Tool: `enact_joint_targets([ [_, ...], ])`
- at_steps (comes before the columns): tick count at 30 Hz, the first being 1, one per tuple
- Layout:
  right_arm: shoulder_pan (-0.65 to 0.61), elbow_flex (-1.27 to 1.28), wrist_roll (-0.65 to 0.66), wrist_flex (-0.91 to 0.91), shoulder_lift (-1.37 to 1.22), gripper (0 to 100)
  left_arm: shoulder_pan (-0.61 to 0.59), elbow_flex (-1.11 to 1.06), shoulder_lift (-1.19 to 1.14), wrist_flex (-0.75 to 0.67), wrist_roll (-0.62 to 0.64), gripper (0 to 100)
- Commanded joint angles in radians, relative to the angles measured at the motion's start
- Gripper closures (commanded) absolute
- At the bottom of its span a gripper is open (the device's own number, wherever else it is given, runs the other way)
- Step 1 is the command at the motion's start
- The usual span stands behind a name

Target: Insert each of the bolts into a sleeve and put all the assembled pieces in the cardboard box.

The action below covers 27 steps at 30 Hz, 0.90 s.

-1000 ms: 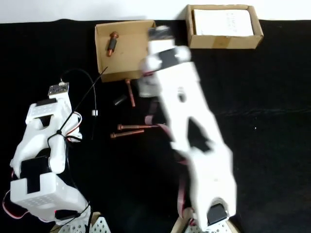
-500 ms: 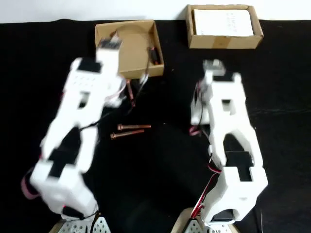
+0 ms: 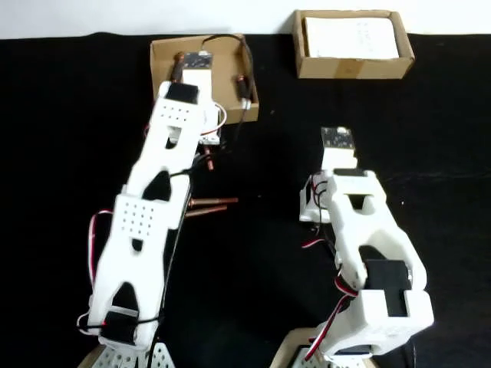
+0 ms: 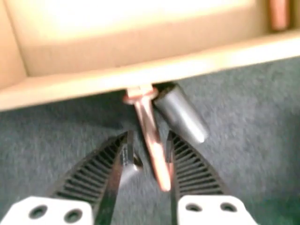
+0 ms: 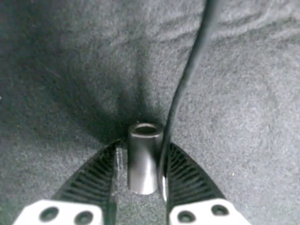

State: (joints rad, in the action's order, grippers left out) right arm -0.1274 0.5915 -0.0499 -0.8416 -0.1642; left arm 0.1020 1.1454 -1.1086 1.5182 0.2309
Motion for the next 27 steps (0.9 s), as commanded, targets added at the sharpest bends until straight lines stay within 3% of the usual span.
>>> enact_joint_targets([
  [1,0.012,0.010,0.006,0.022,-0.001,99.1,0.007,0.156,-0.067,0.029,0.006,87],
  [13,0.010,0.013,0.008,0.022,-0.001,99.1,0.013,0.186,-0.133,0.044,0.000,87],
  [18,0.010,0.016,0.008,0.022,-0.001,99.1,0.015,0.180,-0.136,0.058,0.000,98],
  [27,0.010,0.018,0.008,0.022,-0.001,99.1,0.085,0.278,-0.102,0.227,-0.002,99],
])
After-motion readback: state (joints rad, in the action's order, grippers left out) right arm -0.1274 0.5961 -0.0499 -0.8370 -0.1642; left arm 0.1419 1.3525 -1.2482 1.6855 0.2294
